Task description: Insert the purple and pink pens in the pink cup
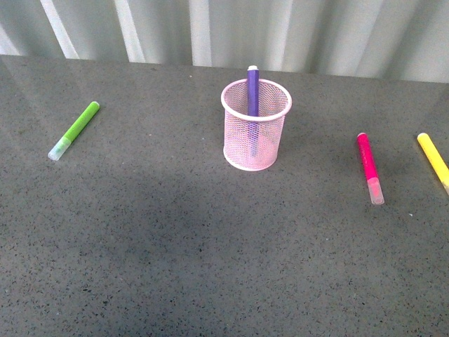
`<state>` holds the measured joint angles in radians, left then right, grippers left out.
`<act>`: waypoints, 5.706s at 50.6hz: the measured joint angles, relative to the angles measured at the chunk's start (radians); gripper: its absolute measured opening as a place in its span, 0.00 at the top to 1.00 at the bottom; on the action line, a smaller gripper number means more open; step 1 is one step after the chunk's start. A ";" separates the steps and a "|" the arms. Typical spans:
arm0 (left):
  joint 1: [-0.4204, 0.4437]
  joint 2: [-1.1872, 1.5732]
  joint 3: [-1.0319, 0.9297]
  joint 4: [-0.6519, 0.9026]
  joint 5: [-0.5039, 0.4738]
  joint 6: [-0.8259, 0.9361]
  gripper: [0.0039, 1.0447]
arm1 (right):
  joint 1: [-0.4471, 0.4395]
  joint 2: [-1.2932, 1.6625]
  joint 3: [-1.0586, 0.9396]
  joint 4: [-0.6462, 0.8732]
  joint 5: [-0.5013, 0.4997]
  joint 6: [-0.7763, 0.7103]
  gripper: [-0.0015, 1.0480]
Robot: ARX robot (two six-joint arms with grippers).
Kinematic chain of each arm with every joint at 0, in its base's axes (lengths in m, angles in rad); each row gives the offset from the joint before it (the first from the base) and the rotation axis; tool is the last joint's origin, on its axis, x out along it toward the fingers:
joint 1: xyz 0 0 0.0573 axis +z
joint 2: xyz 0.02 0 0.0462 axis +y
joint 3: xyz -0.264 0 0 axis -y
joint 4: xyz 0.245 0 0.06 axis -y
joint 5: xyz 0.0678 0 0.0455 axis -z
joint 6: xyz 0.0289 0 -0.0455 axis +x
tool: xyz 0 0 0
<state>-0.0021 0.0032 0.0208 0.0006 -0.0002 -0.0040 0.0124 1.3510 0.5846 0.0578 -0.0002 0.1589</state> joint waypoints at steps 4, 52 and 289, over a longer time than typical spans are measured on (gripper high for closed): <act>0.000 0.000 0.000 0.000 0.000 0.000 0.06 | 0.025 0.189 0.124 0.017 0.035 0.009 0.07; 0.000 0.000 0.000 0.000 0.000 0.000 0.06 | 0.126 0.790 0.566 -0.018 0.107 0.125 0.07; 0.000 -0.001 0.000 0.000 0.000 0.000 0.06 | -0.007 -0.578 -0.510 0.628 0.007 -0.163 0.97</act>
<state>-0.0021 0.0021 0.0208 0.0006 -0.0002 -0.0040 0.0055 0.7727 0.0746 0.6857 0.0071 -0.0044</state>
